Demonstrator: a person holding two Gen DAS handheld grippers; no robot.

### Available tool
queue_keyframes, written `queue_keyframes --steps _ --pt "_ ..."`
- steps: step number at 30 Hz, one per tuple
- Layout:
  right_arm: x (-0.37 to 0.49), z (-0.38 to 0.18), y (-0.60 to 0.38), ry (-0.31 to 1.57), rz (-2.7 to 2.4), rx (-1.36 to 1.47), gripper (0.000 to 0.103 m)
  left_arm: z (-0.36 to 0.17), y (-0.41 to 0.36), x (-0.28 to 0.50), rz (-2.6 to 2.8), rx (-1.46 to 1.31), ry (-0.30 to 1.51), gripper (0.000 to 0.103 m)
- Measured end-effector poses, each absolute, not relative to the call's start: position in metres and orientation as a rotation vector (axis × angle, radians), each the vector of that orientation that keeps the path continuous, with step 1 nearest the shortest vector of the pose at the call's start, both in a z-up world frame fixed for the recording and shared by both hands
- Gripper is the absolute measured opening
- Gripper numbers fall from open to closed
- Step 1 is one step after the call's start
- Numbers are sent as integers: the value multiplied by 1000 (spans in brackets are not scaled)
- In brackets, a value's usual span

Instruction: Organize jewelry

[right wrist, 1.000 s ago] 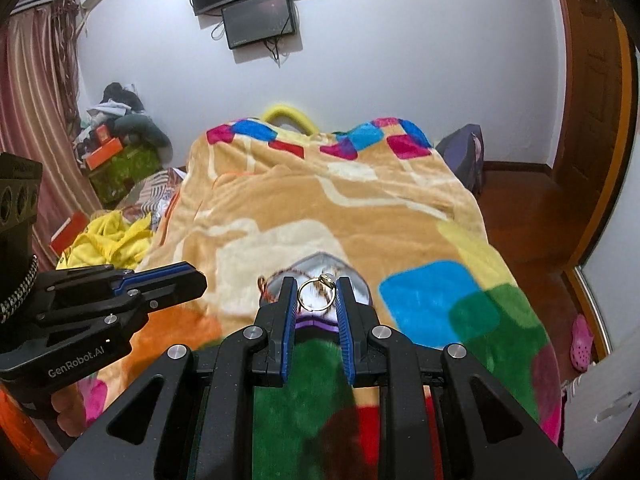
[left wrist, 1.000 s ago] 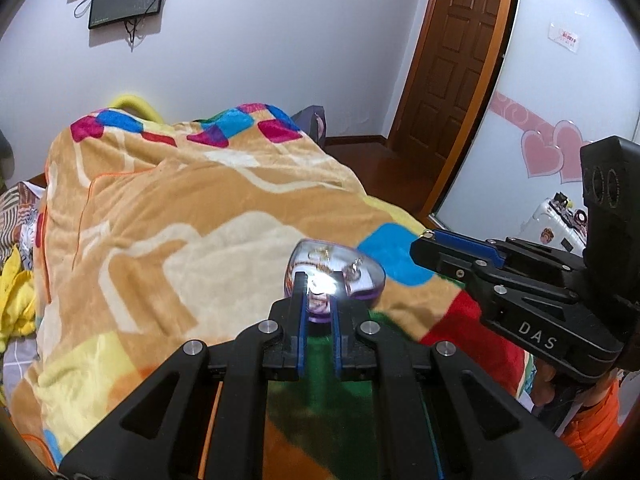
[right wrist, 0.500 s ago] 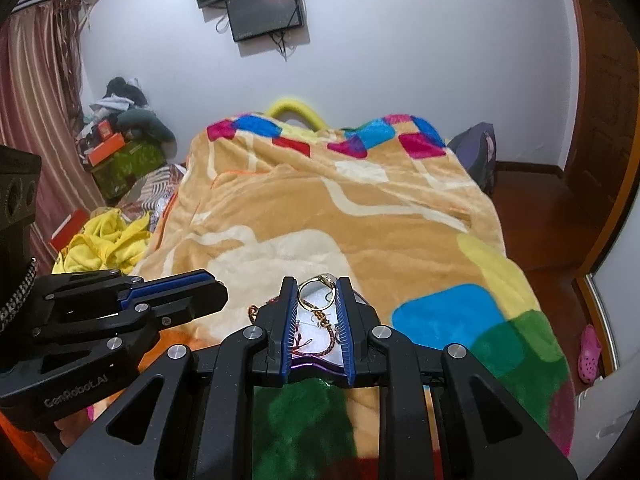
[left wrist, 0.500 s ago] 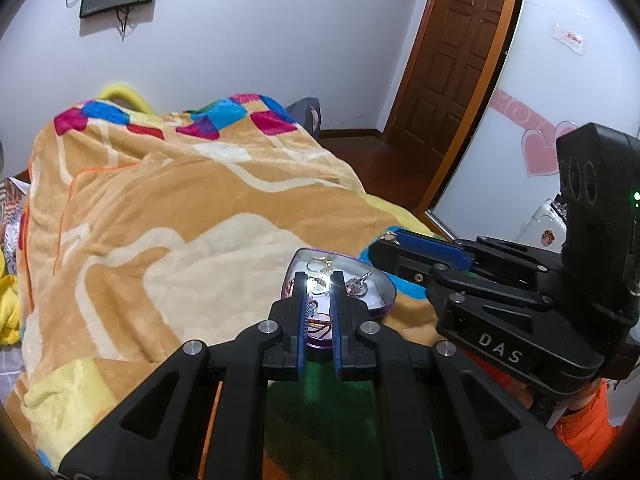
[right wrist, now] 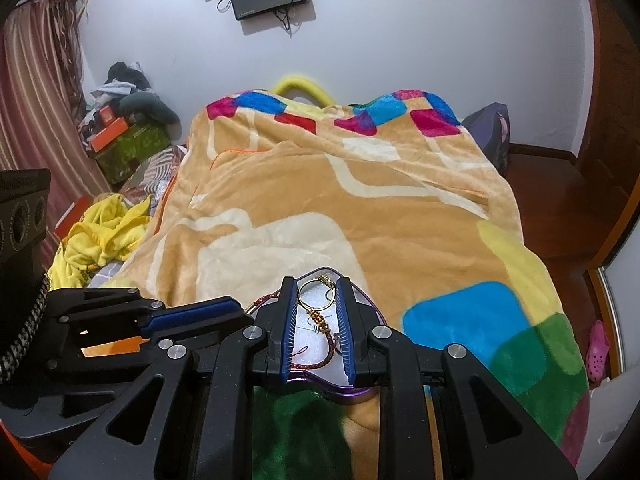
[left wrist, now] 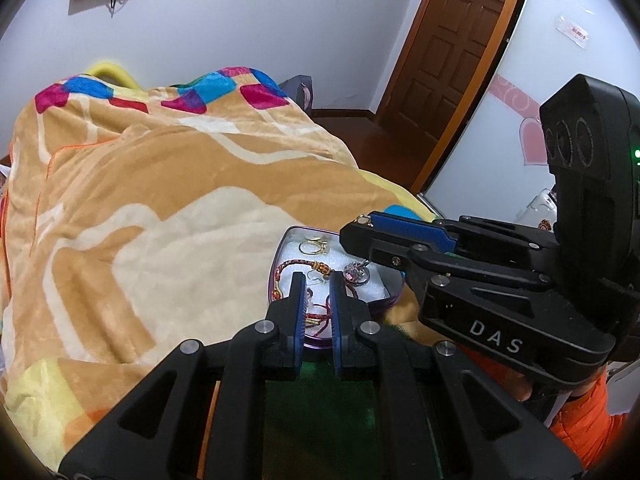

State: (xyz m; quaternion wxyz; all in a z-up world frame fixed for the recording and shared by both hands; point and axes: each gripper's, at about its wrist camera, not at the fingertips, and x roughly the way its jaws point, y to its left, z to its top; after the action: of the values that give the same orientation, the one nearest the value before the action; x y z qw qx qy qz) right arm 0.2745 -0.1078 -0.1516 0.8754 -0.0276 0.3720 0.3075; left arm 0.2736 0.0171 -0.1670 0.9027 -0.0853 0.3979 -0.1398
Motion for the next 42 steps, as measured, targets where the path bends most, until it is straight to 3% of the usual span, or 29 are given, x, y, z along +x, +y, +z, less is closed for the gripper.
queue_keyframes --steps 7,10,16,31,36,40,42 --pt "278 -154 -109 827 652 -44 21 -163 19 271 -278 -178 822 9" --pt "275 -148 -111 818 647 -39 30 -154 21 265 -270 -173 811 16" --pt "259 -120 -119 751 632 -32 30 -120 21 245 -246 -147 741 20" --pt "140 8 -165 295 539 26 30 27 18 115 -158 -116 302 36" --pt "90 30 -173 155 484 36 33 48 14 69 -115 -109 185 51" --pt "67 35 -171 101 446 35 47 53 11 45 -79 -98 142 63" --pt "59 34 -168 87 423 27 54 51 10 37 -58 -95 128 77"
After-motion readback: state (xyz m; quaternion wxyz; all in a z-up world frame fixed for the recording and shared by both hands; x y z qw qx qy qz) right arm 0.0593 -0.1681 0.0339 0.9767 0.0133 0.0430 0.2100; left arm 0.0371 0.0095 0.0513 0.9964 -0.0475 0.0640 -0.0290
